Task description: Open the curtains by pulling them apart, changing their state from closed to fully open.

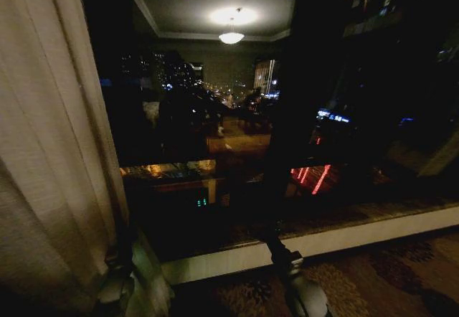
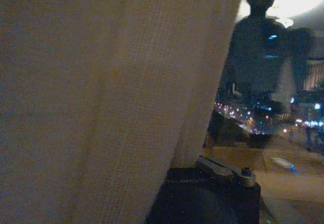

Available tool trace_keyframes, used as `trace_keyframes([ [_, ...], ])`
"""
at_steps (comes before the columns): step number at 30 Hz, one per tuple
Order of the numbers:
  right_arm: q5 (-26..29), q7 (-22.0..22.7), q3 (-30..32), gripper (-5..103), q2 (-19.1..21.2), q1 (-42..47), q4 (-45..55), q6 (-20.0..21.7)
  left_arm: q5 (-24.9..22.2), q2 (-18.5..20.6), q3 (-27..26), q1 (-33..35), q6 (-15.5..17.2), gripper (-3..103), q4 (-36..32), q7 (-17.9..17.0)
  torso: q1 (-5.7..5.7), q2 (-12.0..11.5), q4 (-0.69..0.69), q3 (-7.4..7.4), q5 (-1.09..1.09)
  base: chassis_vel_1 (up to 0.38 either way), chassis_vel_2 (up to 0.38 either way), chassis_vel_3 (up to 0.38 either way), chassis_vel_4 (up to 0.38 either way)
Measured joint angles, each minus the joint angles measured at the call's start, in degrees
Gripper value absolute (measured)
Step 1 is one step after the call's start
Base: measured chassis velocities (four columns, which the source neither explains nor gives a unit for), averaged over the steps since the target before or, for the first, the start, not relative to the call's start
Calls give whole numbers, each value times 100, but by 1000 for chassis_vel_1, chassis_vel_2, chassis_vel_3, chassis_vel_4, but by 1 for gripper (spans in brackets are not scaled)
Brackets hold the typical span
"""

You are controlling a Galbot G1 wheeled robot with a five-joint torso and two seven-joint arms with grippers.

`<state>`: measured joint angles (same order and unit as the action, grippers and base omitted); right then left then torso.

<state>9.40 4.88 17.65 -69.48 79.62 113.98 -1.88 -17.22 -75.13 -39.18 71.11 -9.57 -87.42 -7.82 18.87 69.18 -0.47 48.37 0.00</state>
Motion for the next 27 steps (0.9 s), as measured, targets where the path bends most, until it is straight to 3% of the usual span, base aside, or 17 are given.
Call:
trace_keyframes([
  [15,0,0,-2,100,-2,0,0,0,18,11,3,41,-54,0,-13,6,2,0,2,0,-1,189,209,-191,-196],
  [27,0,1,2,100,1,0,0,0,15,-1,-87,189,-51,0,-104,-24,2,-1,-1,1,0,-1,-4,-2,-9],
])
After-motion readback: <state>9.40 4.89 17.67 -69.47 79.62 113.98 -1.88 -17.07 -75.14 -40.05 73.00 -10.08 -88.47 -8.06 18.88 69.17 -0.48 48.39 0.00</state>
